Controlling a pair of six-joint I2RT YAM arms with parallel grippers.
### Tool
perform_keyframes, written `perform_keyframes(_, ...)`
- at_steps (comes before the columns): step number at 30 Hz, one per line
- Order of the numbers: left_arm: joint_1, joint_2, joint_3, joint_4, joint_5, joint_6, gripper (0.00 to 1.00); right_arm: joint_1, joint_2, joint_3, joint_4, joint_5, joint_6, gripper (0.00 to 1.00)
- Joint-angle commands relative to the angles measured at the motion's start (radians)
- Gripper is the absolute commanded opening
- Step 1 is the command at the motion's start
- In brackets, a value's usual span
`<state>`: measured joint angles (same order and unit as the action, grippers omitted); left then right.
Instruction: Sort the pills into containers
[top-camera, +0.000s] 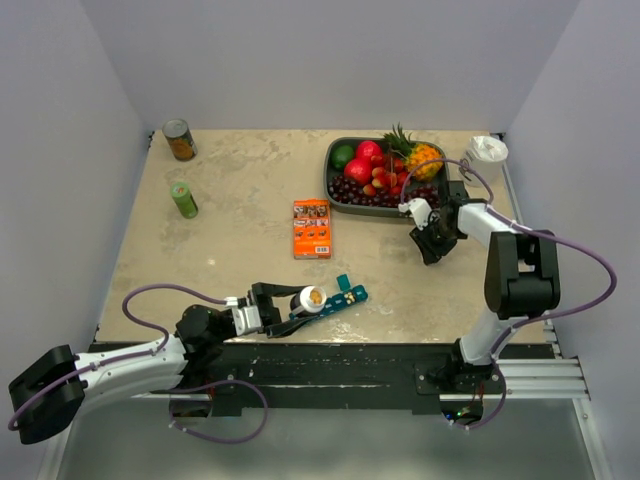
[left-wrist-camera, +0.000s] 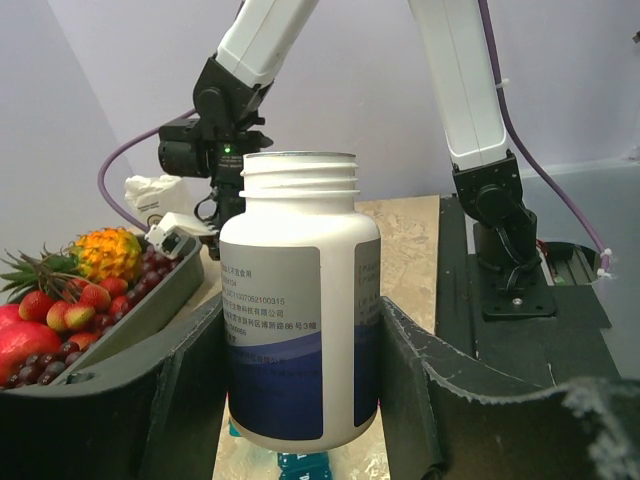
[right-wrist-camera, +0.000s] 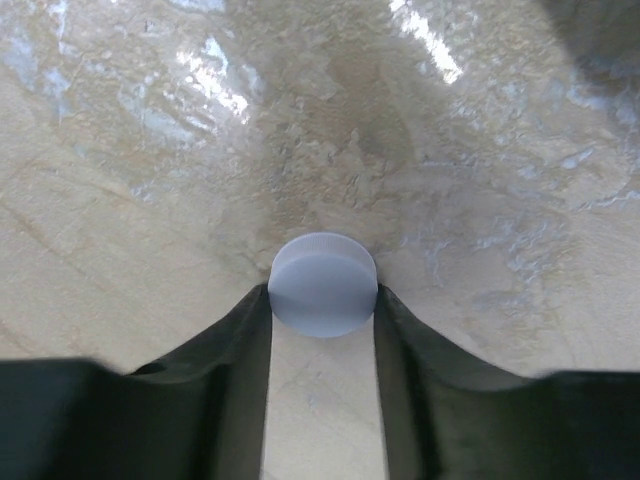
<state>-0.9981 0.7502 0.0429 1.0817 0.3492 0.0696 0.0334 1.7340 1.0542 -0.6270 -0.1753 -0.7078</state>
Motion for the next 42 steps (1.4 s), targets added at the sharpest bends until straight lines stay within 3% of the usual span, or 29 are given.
perform_keyframes(1,-0.005,0.003,-0.13,0.06,0.019,-0.011,0.0,0.0,-0.039,-0.011,-0.037,-0.055,-0.009,0.27)
perform_keyframes(3,-0.005,0.009,-0.126,0.055,0.025,-0.011,0.0,0.002,-0.082,-0.002,-0.066,-0.116,-0.024,0.16)
perform_keyframes(6,-0.005,0.029,-0.115,0.057,0.034,-0.014,0.0,0.006,-0.167,0.027,-0.132,-0.222,-0.058,0.1)
perform_keyframes(11,-0.005,0.083,-0.084,0.066,0.051,-0.024,0.0,0.065,-0.301,0.099,-0.31,-0.443,-0.159,0.08)
perform_keyframes(15,-0.005,0.124,-0.058,0.07,0.059,-0.03,0.0,0.213,-0.416,0.148,-0.396,-0.613,-0.222,0.08)
perform_keyframes(18,-0.005,0.147,-0.051,0.072,0.065,-0.037,0.0,0.316,-0.45,0.17,-0.411,-0.682,-0.245,0.08)
perform_keyframes(22,-0.005,0.172,-0.026,0.061,0.063,-0.042,0.0,0.376,-0.436,0.228,-0.557,-0.834,-0.418,0.08)
perform_keyframes(31,-0.005,0.28,0.06,0.041,0.045,-0.063,0.0,0.496,-0.427,0.291,-0.6,-0.862,-0.447,0.08)
perform_keyframes(42,-0.005,0.399,0.16,0.086,0.048,-0.182,0.0,0.623,-0.433,0.221,-0.405,-0.757,-0.303,0.09)
